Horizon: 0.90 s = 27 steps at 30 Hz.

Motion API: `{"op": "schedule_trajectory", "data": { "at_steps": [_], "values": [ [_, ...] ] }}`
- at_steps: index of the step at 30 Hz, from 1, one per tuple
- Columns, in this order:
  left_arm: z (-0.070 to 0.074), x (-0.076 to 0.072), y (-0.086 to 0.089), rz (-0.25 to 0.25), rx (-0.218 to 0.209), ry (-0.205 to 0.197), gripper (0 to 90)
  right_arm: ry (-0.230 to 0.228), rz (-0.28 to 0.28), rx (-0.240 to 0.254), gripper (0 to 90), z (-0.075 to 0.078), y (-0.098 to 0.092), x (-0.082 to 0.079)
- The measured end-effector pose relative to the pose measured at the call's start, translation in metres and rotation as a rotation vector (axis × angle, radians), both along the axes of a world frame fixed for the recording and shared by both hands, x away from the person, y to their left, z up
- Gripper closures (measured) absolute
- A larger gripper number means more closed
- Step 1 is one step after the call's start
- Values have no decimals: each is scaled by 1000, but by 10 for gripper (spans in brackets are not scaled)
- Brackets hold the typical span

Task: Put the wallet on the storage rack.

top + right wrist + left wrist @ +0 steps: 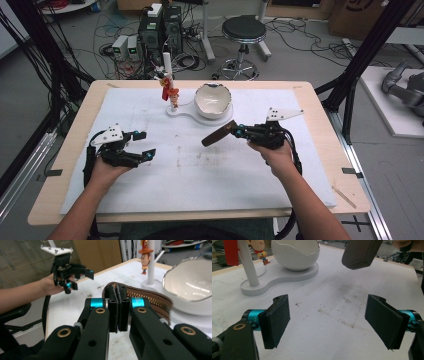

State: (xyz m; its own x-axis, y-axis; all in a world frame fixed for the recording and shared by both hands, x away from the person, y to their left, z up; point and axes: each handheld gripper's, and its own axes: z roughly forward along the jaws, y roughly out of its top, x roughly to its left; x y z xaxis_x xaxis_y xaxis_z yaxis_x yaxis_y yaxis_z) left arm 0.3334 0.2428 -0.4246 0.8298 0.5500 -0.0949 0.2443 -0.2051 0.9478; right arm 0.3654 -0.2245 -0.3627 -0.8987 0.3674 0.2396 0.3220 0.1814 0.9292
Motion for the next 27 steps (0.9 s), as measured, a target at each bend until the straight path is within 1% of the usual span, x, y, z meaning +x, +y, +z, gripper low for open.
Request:
{"op": "schedule_trajectory", "data": {
  "at_steps": [6, 9, 11, 12, 16, 27],
  "values": [
    [0, 0, 1, 3, -5, 0, 202, -21, -6, 30, 900, 13, 7, 14],
    [0, 0, 1, 3, -2, 1, 202, -30, -7, 14, 900, 19, 13, 21],
    [0, 0, 1, 4, -2, 0, 202, -38, -13, 13, 900, 21, 16, 27],
    [0, 0, 1, 3, -2, 0, 202, -33, -17, 12, 900, 22, 18, 29],
    [1, 0, 1, 3, -1, -1, 202, -41, -29, -2, 900, 25, 24, 41],
    [1, 0, 2, 4, -4, -1, 202, -57, -48, -2, 900, 33, 35, 66]
  ]
}}
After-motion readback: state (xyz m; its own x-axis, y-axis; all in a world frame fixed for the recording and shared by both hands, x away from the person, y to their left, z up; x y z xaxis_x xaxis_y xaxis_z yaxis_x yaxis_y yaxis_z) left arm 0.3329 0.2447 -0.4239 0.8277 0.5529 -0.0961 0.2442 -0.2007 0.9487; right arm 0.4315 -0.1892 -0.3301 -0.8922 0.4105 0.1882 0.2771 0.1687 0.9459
